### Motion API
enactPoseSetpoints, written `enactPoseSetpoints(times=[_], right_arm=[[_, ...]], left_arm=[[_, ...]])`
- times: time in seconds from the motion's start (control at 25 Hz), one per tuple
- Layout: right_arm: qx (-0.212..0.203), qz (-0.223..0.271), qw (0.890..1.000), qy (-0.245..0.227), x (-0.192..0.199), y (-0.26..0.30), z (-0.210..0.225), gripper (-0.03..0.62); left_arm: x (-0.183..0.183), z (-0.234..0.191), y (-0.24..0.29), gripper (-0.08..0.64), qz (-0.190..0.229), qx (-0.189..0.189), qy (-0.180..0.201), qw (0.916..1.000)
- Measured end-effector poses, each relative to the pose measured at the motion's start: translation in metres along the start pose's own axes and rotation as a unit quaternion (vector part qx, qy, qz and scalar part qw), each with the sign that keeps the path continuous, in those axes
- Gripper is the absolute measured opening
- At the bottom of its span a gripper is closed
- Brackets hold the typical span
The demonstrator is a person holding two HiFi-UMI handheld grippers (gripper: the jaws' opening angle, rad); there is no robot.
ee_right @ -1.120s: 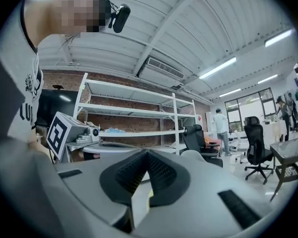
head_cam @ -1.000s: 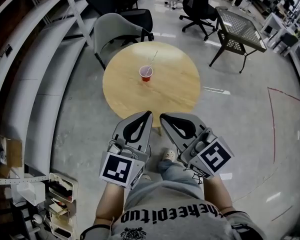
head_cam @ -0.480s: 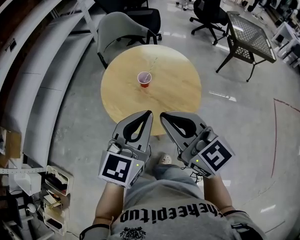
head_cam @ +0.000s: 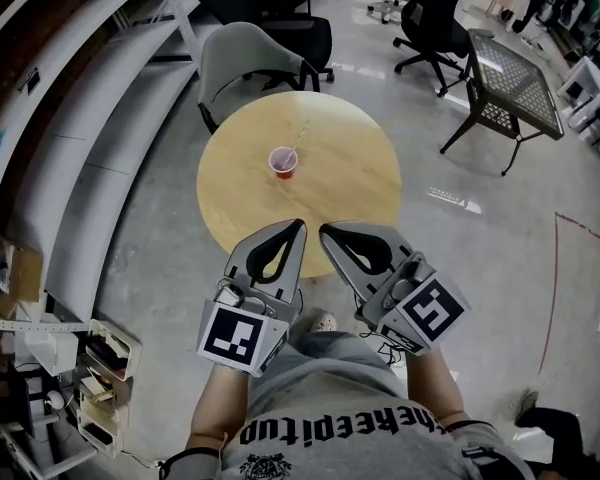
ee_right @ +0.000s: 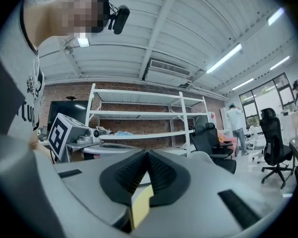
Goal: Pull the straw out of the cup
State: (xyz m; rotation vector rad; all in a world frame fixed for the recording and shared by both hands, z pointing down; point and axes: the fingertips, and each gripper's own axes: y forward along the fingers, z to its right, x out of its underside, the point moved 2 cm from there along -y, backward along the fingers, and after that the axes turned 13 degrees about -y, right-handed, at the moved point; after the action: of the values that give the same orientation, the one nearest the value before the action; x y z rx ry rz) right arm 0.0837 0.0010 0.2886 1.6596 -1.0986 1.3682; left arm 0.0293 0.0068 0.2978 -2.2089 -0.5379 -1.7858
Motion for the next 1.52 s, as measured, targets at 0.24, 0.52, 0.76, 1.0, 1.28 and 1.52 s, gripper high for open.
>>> enactPoseSetpoints(times=[0.24, 0.52, 0.76, 1.0, 1.28, 1.52], right_arm=[[0.003, 0.009, 1.000, 0.006, 0.004, -0.010, 0.004, 0.012], [0.016, 0.008, 1.000, 0.005, 0.008, -0.018, 0.007, 0.012], [0.037, 0.003, 0.999, 0.007, 0.007, -0.026, 0.018, 0.012], [0.045, -0.003, 0.999, 0.007, 0.005, -0.013, 0.025, 0.012], [0.053, -0.011, 0.999, 0.010, 0.007, 0.013, 0.037, 0.012], [0.064, -0.017, 0.998, 0.013, 0.009, 0.041, 0.050, 0.012]], left_arm=[[0.007, 0.011, 0.003, 0.025, -0.005, 0.000, 0.009, 1.0000], [0.008, 0.017, 0.009, 0.025, -0.007, 0.010, 0.009, 0.9999], [0.008, 0.023, 0.020, 0.025, -0.013, 0.027, 0.010, 0.9995], [0.003, 0.012, 0.026, 0.025, -0.012, 0.039, 0.008, 0.9992], [-0.004, -0.014, 0.038, 0.025, -0.018, 0.045, 0.007, 0.9988], [-0.014, -0.043, 0.052, 0.025, -0.016, 0.059, 0.005, 0.9981]])
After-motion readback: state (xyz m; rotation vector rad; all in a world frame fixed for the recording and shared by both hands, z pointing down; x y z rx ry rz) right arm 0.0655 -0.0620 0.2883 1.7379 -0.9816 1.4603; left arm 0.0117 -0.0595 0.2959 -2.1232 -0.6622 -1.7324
